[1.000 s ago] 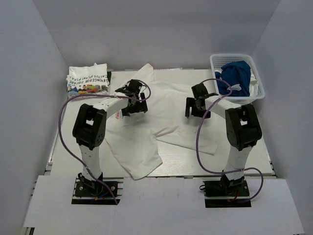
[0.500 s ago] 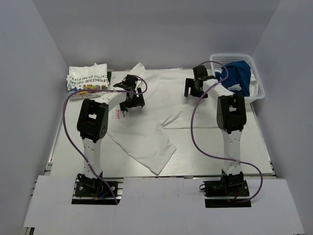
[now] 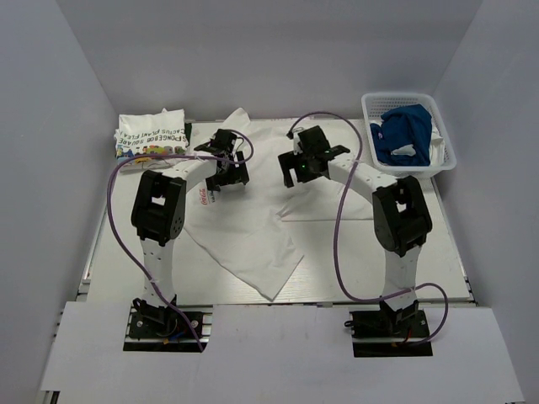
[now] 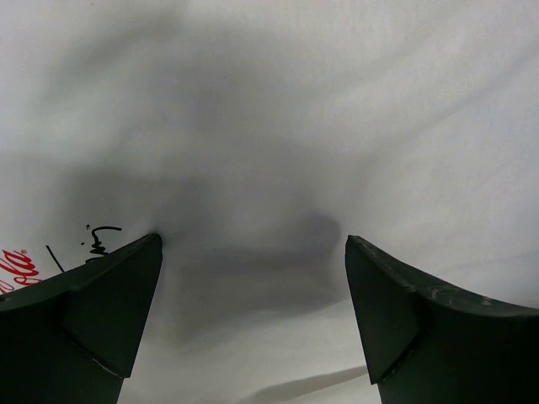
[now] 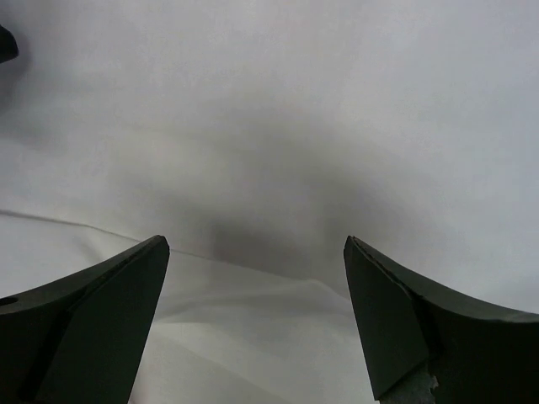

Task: Fold and stack the t-shirts

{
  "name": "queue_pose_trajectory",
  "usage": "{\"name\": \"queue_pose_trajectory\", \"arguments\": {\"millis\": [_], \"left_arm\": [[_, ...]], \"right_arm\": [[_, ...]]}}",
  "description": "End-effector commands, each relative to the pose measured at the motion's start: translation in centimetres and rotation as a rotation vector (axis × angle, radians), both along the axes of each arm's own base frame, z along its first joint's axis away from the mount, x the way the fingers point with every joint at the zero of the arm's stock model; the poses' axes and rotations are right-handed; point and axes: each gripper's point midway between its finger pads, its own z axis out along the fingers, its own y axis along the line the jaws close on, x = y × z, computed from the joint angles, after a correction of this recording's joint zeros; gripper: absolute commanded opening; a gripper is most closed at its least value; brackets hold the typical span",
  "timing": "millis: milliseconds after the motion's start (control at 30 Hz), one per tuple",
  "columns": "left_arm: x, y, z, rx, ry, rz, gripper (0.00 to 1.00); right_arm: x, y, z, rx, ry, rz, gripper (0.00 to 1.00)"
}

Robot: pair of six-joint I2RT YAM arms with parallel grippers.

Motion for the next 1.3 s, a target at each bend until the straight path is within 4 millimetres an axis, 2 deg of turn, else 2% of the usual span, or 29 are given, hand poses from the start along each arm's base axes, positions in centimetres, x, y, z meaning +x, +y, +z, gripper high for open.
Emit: {"name": "queue_pose_trajectory", "arguments": {"millis": [0, 67, 200, 233, 267, 300, 367, 400, 433, 467, 500, 533, 600, 633, 733, 767, 800, 900, 933, 967, 1000, 1033, 1067, 1100, 1133, 1167, 1200, 1233, 1267], "left_arm": [[-1.1, 0.0, -0.5, -0.024, 0.035, -0.005, 1.0], [-1.7, 0.4, -0.8, -0.013, 0.044, -0.001, 1.0], [-1.8, 0.4, -0.9, -0.017, 0.032, -0.001, 1.0], [-1.8, 0.4, -0.9, -0.017, 0.032, -0.001, 1.0], [-1.7, 0.6, -0.9, -0.009, 0.029, 0.003, 1.0], [-1.5, 0.5, -1.0, -0.008, 0.031, 0.003, 1.0], [-1.6, 0.5, -1.5, -0.005, 0.041, 0.003, 1.0], [-1.4, 0.5, -1.8, -0.004, 0.044, 0.003, 1.0], [-1.6, 0.7, -1.9, 0.007, 0.05, 0.007, 1.0], [-1.6, 1.1, -2.3, 0.01, 0.059, 0.016, 1.0], [-1.6, 1.1, -2.3, 0.01, 0.059, 0.017, 1.0], [-1.3, 1.1, -2.2, 0.007, 0.05, 0.016, 1.0], [-1.3, 1.1, -2.2, 0.007, 0.05, 0.016, 1.0], [-1.3, 1.3, -2.2, -0.001, 0.053, 0.022, 1.0], [-0.6, 1.0, -1.8, -0.005, 0.038, -0.004, 1.0], [-0.1, 0.8, -1.3, -0.01, 0.024, -0.004, 1.0], [0.2, 0.3, -0.8, -0.03, 0.015, -0.032, 1.0], [0.4, -0.2, 1.0, -0.053, -0.013, -0.065, 1.0], [0.9, -0.3, 2.6, -0.06, -0.053, -0.073, 1.0], [0.9, -0.6, 3.1, -0.079, -0.067, -0.082, 1.0], [0.9, -1.5, 4.0, -0.099, -0.089, -0.115, 1.0], [0.8, -1.6, 4.5, -0.111, -0.1, -0.12, 1.0], [0.8, -2.2, 5.1, -0.112, -0.12, -0.141, 1.0], [0.6, -2.6, 6.1, -0.133, -0.134, -0.166, 1.0], [0.5, -3.0, 6.1, -0.147, -0.131, -0.189, 1.0], [0.1, -4.3, 6.4, -0.193, -0.13, -0.229, 1.0], [0.0, -4.6, 6.9, -0.21, -0.134, -0.24, 1.0], [0.1, -5.0, 7.2, -0.226, -0.144, -0.249, 1.0], [0.0, -5.7, 7.3, -0.236, -0.149, -0.267, 1.0]], "right_arm": [[0.5, 0.9, -2.0, -0.024, 0.025, 0.026, 0.9], [0.5, 1.5, -2.8, -0.049, 0.027, 0.012, 0.9], [-0.3, 2.1, -3.3, -0.057, 0.03, -0.004, 0.9], [-0.5, 2.0, -2.8, -0.056, 0.02, -0.013, 0.9], [-1.4, 2.1, -3.1, -0.071, 0.025, 0.007, 0.9], [-2.3, 1.8, -2.4, -0.064, 0.017, 0.015, 0.9], [-4.7, 1.3, -3.5, -0.079, 0.056, 0.024, 0.9], [-5.3, 0.9, -1.3, -0.056, 0.026, 0.011, 0.9], [-8.1, -0.7, -3.9, -0.086, 0.104, -0.021, 0.9], [-9.4, -1.0, -4.0, -0.094, 0.112, -0.029, 0.9], [-10.2, -1.3, -1.7, -0.056, 0.074, -0.036, 0.9], [-13.9, -3.4, -4.9, -0.095, 0.171, -0.066, 0.9], [-17.2, -5.2, -4.9, -0.077, 0.195, -0.083, 0.9], [-19.7, -6.3, -6.3, -0.087, 0.258, -0.118, 0.9], [-23.7, -7.6, -6.2, -0.03, 0.312, -0.134, 0.9], [-24.0, -7.7, -6.0, -0.019, 0.308, -0.137, 0.9], [-23.6, -7.2, -3.6, 0.053, 0.239, -0.132, 0.9], [-21.4, -6.6, -0.2, 0.12, 0.117, -0.14, 0.9], [-20.5, -6.3, 1.1, 0.14, 0.06, -0.145, 0.9], [-19.2, -6.0, 3.0, 0.16, 0.009, -0.16, 0.9], [-17.6, -7.2, 3.7, 0.117, -0.053, -0.23, 0.9], [-16.6, -7.2, 5.0, 0.118, -0.089, -0.255, 0.9], [-15.4, -7.3, 5.0, 0.09, -0.09, -0.284, 0.9], [-13.8, -8.0, 6.2, 0.064, -0.139, -0.333, 0.9], [-13.0, -8.2, 6.2, 0.045, -0.14, -0.342, 0.9], [-11.8, -7.7, 4.7, -0.009, -0.106, -0.328, 0.9], [-10.7, -7.0, 5.6, -0.008, -0.119, -0.315, 0.9], [-9.9, -6.9, 4.1, -0.041, -0.078, -0.308, 0.9], [-8.2, -6.0, 5.5, -0.026, -0.106, -0.294, 0.9]]}}
